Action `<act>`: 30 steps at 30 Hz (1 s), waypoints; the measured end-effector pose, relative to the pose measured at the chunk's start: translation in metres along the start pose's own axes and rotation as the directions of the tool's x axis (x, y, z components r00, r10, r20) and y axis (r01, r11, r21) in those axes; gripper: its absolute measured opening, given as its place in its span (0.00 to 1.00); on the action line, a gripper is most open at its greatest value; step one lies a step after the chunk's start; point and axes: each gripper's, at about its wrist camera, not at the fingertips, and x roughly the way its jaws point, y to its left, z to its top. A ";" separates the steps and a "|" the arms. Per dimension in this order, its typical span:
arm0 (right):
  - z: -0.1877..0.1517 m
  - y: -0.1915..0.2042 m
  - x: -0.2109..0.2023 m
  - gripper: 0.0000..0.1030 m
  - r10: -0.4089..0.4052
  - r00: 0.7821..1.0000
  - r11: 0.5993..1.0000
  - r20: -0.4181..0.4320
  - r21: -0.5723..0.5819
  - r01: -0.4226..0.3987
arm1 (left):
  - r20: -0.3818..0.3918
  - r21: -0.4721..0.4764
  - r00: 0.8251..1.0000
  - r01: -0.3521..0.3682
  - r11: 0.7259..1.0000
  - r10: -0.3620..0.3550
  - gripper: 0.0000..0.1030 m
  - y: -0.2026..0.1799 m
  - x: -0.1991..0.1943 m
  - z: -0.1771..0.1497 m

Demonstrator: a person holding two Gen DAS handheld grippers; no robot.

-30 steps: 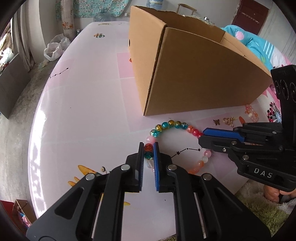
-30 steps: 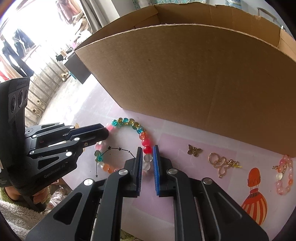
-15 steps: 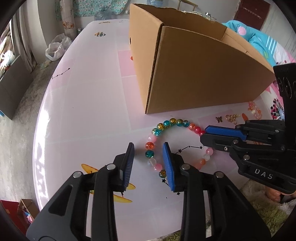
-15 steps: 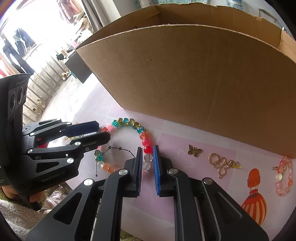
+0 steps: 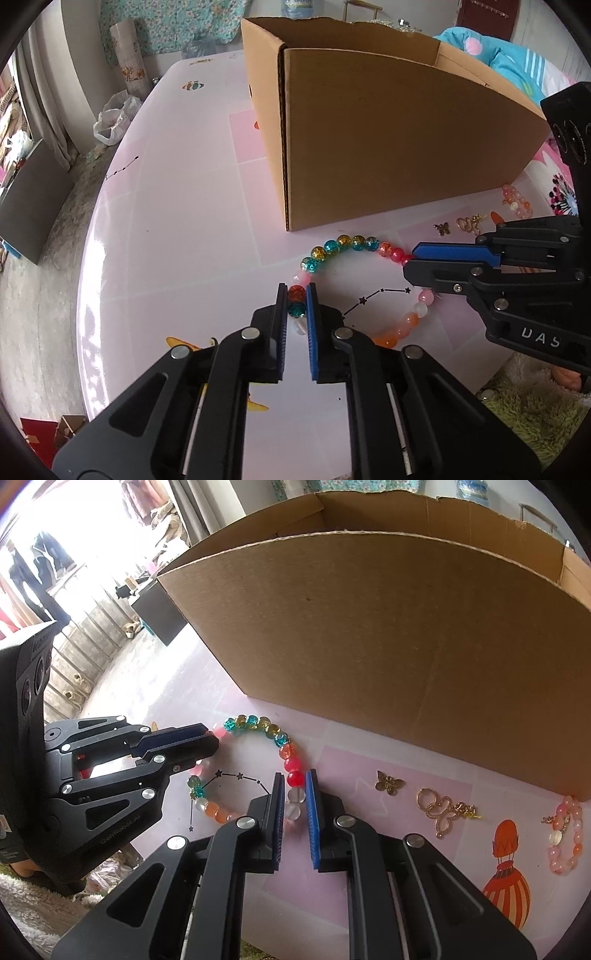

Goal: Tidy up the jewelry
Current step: 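Lift the bead bracelet with the right gripper toward the box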

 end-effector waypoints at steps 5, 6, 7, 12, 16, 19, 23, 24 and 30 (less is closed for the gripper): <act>-0.001 0.003 -0.011 0.10 -0.009 0.999 1.000 0.038 -0.020 0.010 | 0.032 0.000 0.999 0.014 1.000 -0.014 0.08 -0.003 -0.011 -0.001; -0.002 0.004 -0.015 0.10 -0.011 0.999 1.000 0.047 -0.026 0.013 | 0.041 -0.002 0.999 0.015 1.000 -0.015 0.08 -0.003 -0.013 0.000; -0.002 0.005 -0.016 0.10 -0.012 0.998 0.999 0.054 -0.029 0.014 | 0.050 -0.006 0.999 0.019 1.000 -0.019 0.08 -0.003 -0.017 0.001; -0.005 0.007 -0.034 0.10 -0.005 0.995 0.999 0.095 -0.037 0.008 | 0.107 -0.018 0.994 0.038 0.999 -0.036 0.08 -0.001 -0.040 0.001; -0.005 0.009 -0.056 0.10 0.005 0.989 0.999 0.148 -0.051 0.002 | 0.171 -0.006 0.983 0.063 0.998 -0.061 0.08 -0.004 -0.066 0.007; -0.003 0.011 -0.079 0.10 0.015 0.980 0.998 0.198 -0.066 -0.001 | 0.226 0.009 0.970 0.094 0.996 -0.093 0.08 -0.009 -0.091 0.015; 0.008 0.015 -0.121 0.10 0.035 0.955 0.995 0.295 -0.098 -0.006 | 0.322 0.072 0.939 0.104 0.992 -0.121 0.08 -0.020 -0.130 0.035; 0.013 0.015 -0.130 0.10 0.041 0.949 0.994 0.314 -0.105 -0.008 | 0.342 0.088 0.931 0.100 0.991 -0.125 0.08 -0.021 -0.137 0.041; 0.061 -0.002 -0.159 0.10 0.053 0.925 0.994 0.375 -0.104 -0.015 | 0.454 0.186 0.877 0.078 0.979 -0.156 0.08 -0.031 -0.158 0.099</act>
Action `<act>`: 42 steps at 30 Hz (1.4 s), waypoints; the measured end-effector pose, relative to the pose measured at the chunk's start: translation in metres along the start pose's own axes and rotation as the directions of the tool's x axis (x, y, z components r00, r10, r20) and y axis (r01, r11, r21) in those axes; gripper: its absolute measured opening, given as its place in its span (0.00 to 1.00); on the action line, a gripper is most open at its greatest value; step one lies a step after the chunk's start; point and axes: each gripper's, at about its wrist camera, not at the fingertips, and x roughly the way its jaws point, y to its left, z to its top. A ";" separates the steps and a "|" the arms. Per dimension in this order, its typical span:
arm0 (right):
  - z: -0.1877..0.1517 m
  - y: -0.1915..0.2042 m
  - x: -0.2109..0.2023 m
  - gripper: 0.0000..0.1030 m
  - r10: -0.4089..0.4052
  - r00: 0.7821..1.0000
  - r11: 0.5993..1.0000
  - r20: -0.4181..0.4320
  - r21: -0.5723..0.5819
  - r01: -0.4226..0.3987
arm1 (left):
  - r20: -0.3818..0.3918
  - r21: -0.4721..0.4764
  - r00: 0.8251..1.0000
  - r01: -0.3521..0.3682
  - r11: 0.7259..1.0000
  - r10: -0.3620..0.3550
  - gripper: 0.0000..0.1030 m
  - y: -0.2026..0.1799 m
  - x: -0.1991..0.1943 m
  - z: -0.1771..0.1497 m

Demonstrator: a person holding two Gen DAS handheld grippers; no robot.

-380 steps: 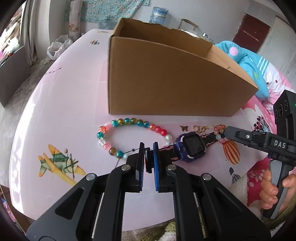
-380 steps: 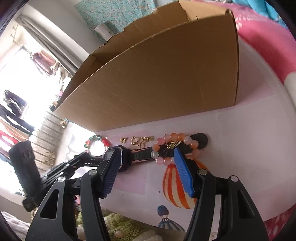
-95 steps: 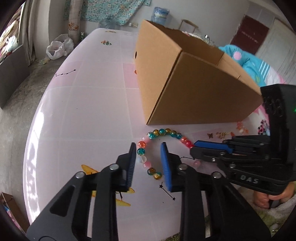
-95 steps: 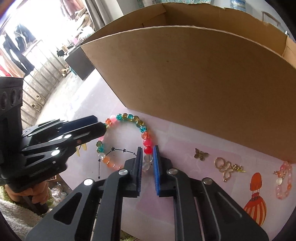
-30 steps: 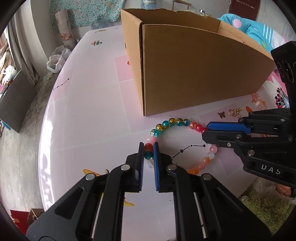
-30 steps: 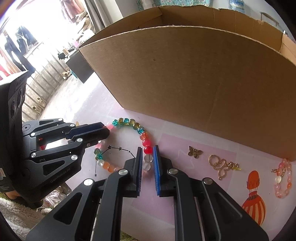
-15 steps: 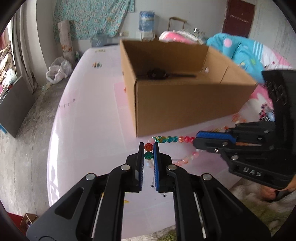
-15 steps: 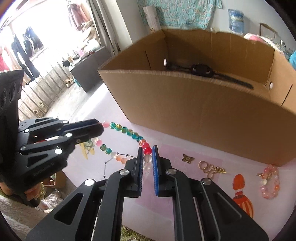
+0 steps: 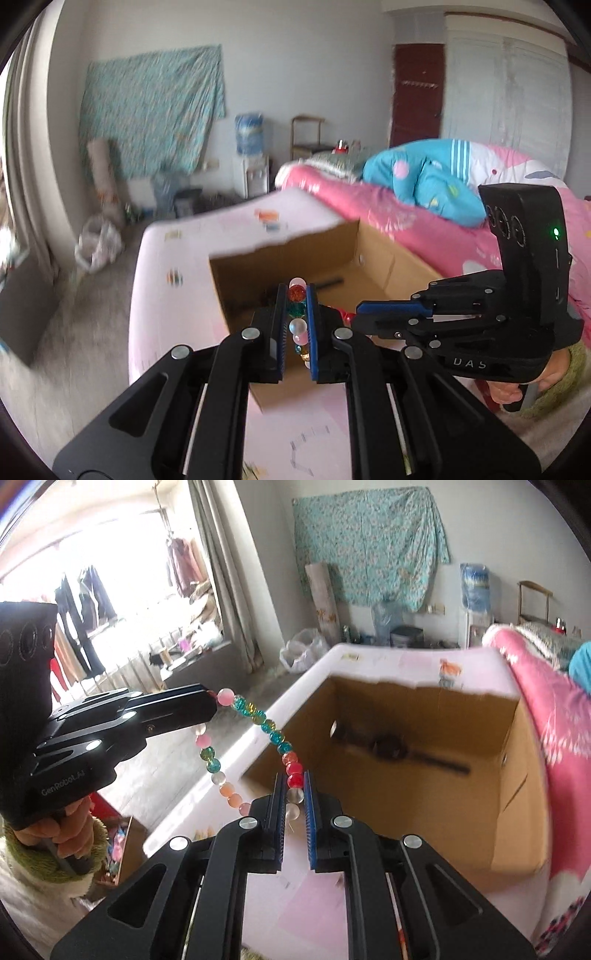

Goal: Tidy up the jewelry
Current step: 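Lift the bead bracelet with the right gripper toward the box, then open both grippers over the box to drop the bead bracelet inside, then move both tools out of the box back to the gold jewelry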

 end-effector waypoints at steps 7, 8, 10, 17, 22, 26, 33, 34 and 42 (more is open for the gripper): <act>0.046 -0.058 0.081 0.10 0.052 0.975 0.991 -0.215 0.131 -0.024 | -0.124 0.034 0.992 0.030 0.999 -0.026 0.08 0.018 0.084 0.023; 0.047 -0.067 0.097 0.10 0.061 0.962 0.988 -0.268 0.155 -0.019 | -0.166 0.037 0.986 0.026 0.999 -0.019 0.08 0.020 0.102 0.020; 0.045 -0.075 0.118 0.10 0.055 0.939 0.984 -0.340 0.176 0.006 | -0.217 0.039 0.976 0.024 0.999 -0.015 0.08 0.024 0.123 0.013; 0.022 -0.073 0.166 0.10 0.041 0.854 0.984 -0.519 0.172 0.057 | -0.372 0.045 0.928 -0.011 0.999 0.027 0.08 0.037 0.172 -0.014; 0.020 -0.071 0.173 0.10 0.041 0.826 0.985 -0.562 0.162 0.061 | -0.426 0.047 0.904 -0.014 0.999 0.033 0.08 0.043 0.180 -0.023; 0.021 -0.073 0.171 0.10 0.058 0.825 0.982 -0.563 0.181 0.054 | -0.439 0.054 0.898 -0.015 0.998 0.037 0.09 0.042 0.180 -0.024; 0.020 -0.081 0.158 0.15 0.048 0.856 0.978 -0.515 0.196 0.063 | -0.399 0.015 0.917 -0.011 1.000 0.016 0.21 0.047 0.173 -0.016; 0.023 -0.082 0.154 0.23 0.040 0.866 0.979 -0.498 0.192 0.065 | -0.387 0.013 0.922 -0.011 1.000 0.015 0.23 0.047 0.170 -0.015; 0.038 -0.070 0.055 0.61 -0.024 0.972 0.989 -0.235 0.133 0.057 | -0.215 -0.006 0.975 -0.061 0.998 0.059 0.41 0.045 0.098 0.000</act>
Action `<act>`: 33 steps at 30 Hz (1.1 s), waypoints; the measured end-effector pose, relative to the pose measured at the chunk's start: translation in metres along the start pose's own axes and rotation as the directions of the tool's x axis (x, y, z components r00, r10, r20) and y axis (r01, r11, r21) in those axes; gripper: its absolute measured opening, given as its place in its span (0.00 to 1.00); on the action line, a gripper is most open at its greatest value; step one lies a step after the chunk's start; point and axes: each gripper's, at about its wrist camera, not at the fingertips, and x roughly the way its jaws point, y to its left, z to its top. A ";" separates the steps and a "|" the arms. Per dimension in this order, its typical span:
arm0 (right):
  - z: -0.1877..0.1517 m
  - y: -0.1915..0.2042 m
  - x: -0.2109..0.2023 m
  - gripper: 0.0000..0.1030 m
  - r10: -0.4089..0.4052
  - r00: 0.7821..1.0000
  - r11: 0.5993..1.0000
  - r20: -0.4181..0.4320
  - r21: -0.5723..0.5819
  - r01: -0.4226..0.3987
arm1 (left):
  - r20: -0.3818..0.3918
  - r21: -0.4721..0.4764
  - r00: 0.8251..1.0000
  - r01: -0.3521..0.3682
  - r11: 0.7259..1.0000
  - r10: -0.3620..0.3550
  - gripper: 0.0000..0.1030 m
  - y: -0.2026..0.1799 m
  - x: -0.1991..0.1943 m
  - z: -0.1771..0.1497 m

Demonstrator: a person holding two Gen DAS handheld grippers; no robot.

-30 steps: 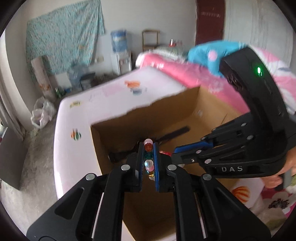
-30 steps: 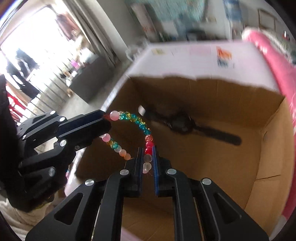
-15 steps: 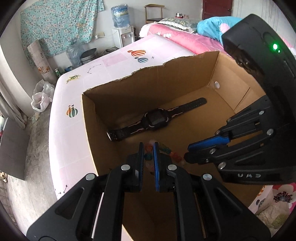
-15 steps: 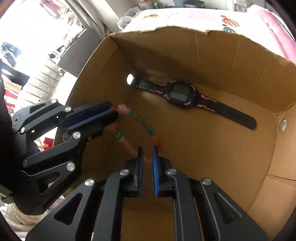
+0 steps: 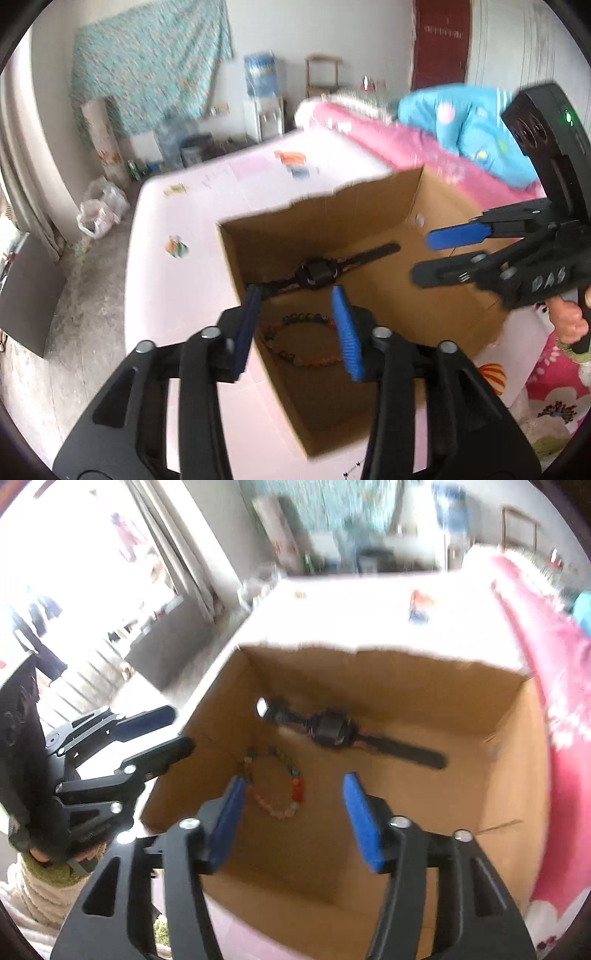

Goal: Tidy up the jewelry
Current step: 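Move both tools out of the box back to the gold jewelry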

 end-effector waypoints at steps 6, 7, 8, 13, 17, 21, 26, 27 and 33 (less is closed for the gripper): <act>-0.043 -0.010 -0.066 0.66 0.042 0.988 0.998 0.151 0.040 -0.049 | 0.130 -0.021 0.992 0.010 1.000 -0.007 0.48 -0.005 -0.067 -0.033; -0.056 -0.017 -0.072 0.66 0.050 0.985 0.995 0.166 0.077 -0.064 | 0.132 -0.033 0.991 0.017 0.999 -0.012 0.49 -0.006 -0.072 -0.044; -0.070 -0.026 -0.076 0.66 0.056 0.982 0.990 0.180 0.121 -0.078 | 0.120 -0.055 0.993 0.018 0.998 -0.012 0.49 -0.006 -0.075 -0.053; -0.127 -0.067 -0.067 0.66 0.021 0.989 0.936 0.144 0.344 -0.070 | 0.014 -0.136 1.000 0.027 0.990 -0.025 0.49 -0.015 -0.057 -0.101; -0.146 -0.093 -0.048 0.59 -0.030 0.998 0.895 0.048 0.447 0.005 | -0.081 -0.181 0.996 0.019 0.983 -0.034 0.49 -0.021 -0.021 -0.124; -0.138 -0.098 -0.038 0.52 -0.062 0.998 0.896 0.017 0.442 0.049 | -0.106 -0.209 0.992 0.037 0.977 -0.061 0.49 -0.021 -0.002 -0.133; -0.120 -0.099 -0.032 0.51 -0.095 0.995 0.904 0.028 0.420 0.075 | -0.116 -0.226 0.991 0.036 0.973 -0.063 0.49 -0.020 0.009 -0.134; -0.120 -0.101 -0.032 0.51 -0.100 0.995 0.905 0.027 0.417 0.080 | -0.114 -0.226 0.992 0.032 0.974 -0.059 0.49 -0.019 0.010 -0.132; -0.112 -0.104 -0.034 0.48 -0.141 0.989 0.907 0.046 0.406 0.110 | -0.090 -0.227 0.995 0.022 0.974 -0.043 0.49 -0.014 0.012 -0.120</act>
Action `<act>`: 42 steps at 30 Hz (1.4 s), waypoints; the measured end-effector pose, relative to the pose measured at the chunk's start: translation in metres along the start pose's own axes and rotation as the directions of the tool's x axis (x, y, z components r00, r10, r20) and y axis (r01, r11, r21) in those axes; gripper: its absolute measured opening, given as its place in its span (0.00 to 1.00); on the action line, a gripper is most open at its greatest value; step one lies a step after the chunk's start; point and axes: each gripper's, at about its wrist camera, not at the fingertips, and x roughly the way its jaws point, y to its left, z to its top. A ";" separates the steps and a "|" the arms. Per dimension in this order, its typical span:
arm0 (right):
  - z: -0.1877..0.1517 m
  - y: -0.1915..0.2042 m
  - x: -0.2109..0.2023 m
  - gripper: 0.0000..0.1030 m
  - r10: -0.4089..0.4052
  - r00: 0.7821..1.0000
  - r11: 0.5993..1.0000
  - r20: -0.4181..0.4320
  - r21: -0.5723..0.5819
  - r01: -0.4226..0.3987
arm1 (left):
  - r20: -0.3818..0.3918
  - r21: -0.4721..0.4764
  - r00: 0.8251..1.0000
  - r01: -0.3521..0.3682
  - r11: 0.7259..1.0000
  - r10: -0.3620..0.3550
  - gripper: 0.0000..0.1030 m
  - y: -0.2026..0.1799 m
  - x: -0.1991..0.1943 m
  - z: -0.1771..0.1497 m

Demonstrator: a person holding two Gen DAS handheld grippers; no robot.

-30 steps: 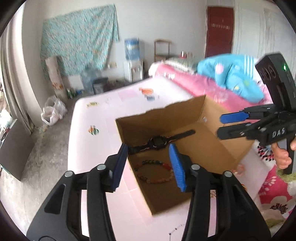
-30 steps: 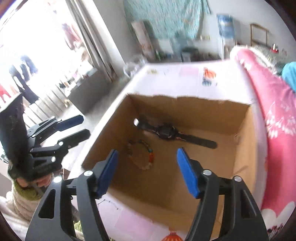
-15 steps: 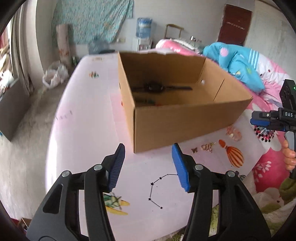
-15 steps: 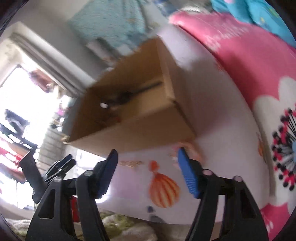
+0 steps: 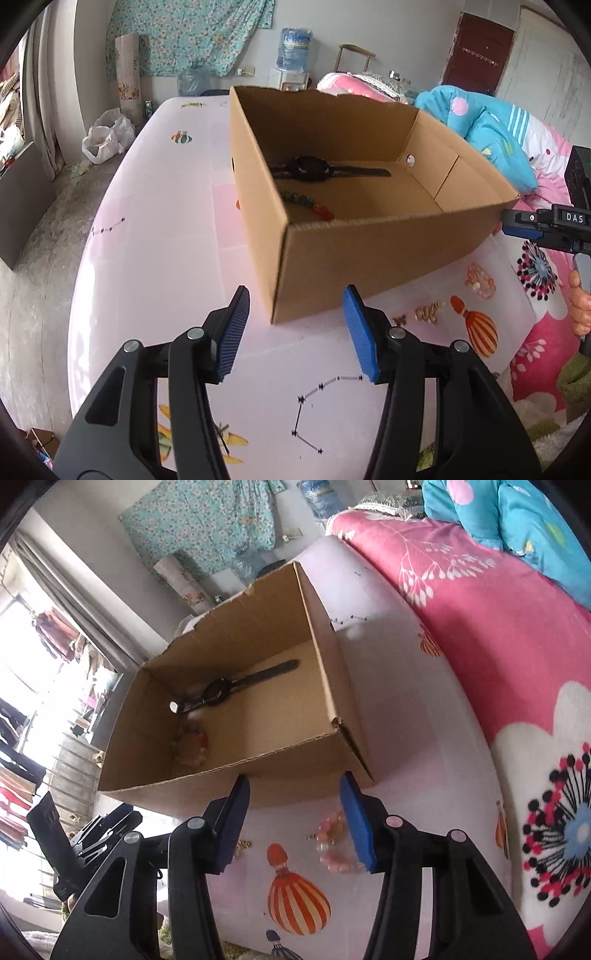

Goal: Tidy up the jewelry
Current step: 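Move both tools out of the box back to the gold jewelry, then close the left gripper on the gold butterfly charm while the right grips the gold earring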

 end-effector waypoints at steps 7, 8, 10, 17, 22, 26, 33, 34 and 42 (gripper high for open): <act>0.001 0.002 -0.001 0.48 0.029 1.000 1.000 0.009 0.005 -0.029 | 0.008 -0.022 1.000 0.011 1.000 -0.011 0.50 0.008 0.005 0.008; 0.000 0.003 -0.003 0.48 0.031 0.999 1.000 0.011 -0.004 -0.031 | 0.008 -0.026 1.000 0.011 1.000 -0.011 0.50 0.008 0.006 0.009; -0.003 0.006 -0.006 0.48 0.043 0.999 0.999 0.007 -0.022 -0.042 | 0.007 -0.035 1.000 0.010 0.999 -0.009 0.50 0.010 0.006 0.009; -0.046 0.030 0.009 0.49 0.086 0.992 0.986 -0.097 -0.134 -0.099 | -0.005 0.013 1.000 0.024 1.000 -0.024 0.49 -0.002 -0.001 -0.010; -0.077 0.042 0.032 0.48 0.052 0.988 0.982 -0.148 -0.172 -0.078 | -0.062 0.017 0.995 0.073 0.997 -0.072 0.50 -0.020 0.010 -0.027; -0.089 0.048 0.039 0.48 0.033 0.988 0.977 -0.148 -0.205 -0.063 | -0.059 0.038 0.992 0.110 0.993 -0.108 0.50 -0.037 0.020 -0.033; -0.098 0.054 0.038 0.48 0.029 0.989 0.965 -0.144 -0.253 -0.065 | -0.061 0.144 0.987 0.157 0.977 -0.150 0.42 -0.062 0.031 -0.035; -0.099 0.054 0.038 0.48 0.031 0.989 0.967 -0.148 -0.247 -0.068 | -0.063 0.160 0.986 0.162 0.974 -0.153 0.40 -0.064 0.032 -0.035; -0.096 0.043 0.037 0.48 0.041 0.990 0.973 -0.137 -0.221 -0.071 | -0.113 0.251 0.986 0.149 0.956 -0.124 0.32 -0.084 0.046 -0.031</act>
